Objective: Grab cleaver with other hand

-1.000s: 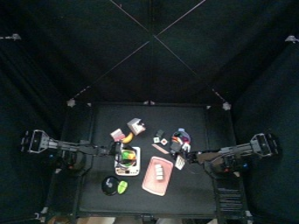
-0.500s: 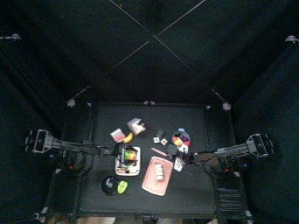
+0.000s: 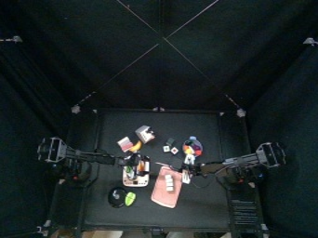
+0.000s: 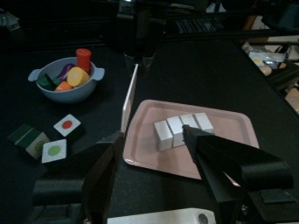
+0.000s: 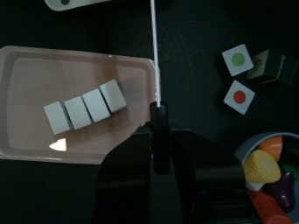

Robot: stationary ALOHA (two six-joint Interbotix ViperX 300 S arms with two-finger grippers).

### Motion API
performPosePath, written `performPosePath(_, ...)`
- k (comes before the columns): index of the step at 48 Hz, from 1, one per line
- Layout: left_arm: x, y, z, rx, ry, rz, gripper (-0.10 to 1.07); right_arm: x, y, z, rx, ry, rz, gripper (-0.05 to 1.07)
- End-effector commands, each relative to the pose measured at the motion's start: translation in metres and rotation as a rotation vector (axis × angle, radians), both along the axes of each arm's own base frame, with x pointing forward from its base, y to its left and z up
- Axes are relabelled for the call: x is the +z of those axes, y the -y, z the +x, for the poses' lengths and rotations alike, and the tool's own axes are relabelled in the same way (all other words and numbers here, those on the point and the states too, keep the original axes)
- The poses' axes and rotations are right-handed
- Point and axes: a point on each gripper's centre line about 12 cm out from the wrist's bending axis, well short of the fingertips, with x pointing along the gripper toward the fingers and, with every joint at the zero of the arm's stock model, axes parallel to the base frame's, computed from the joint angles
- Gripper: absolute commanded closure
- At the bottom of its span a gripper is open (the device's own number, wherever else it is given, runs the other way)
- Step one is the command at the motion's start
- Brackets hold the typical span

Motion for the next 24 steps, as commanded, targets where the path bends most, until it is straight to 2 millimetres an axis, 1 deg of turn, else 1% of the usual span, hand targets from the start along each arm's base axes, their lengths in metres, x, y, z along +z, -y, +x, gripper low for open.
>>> performPosePath(1, 0.009, 0.001, 0.010, -0.020, 0.039, 0.019, 0.06, 0.011, -0.001, 0.005, 0.007, 0.039, 0.005, 0.62)
performPosePath(14, 0.004, 0.000, 0.022, -0.052, 0.066, 0.067, 0.08, 0.010, -0.008, 0.006, 0.043, 0.055, 0.003, 0.64)
performPosePath(21, 0.002, -0.001, 0.025, -0.069, 0.075, 0.131, 0.13, 0.007, -0.009, 0.005, 0.043, 0.048, 0.008, 0.65)
performPosePath(24, 0.001, -0.001, 0.025, -0.072, 0.075, 0.154, 0.17, 0.006, -0.010, 0.004, 0.043, 0.045, 0.009, 0.65)
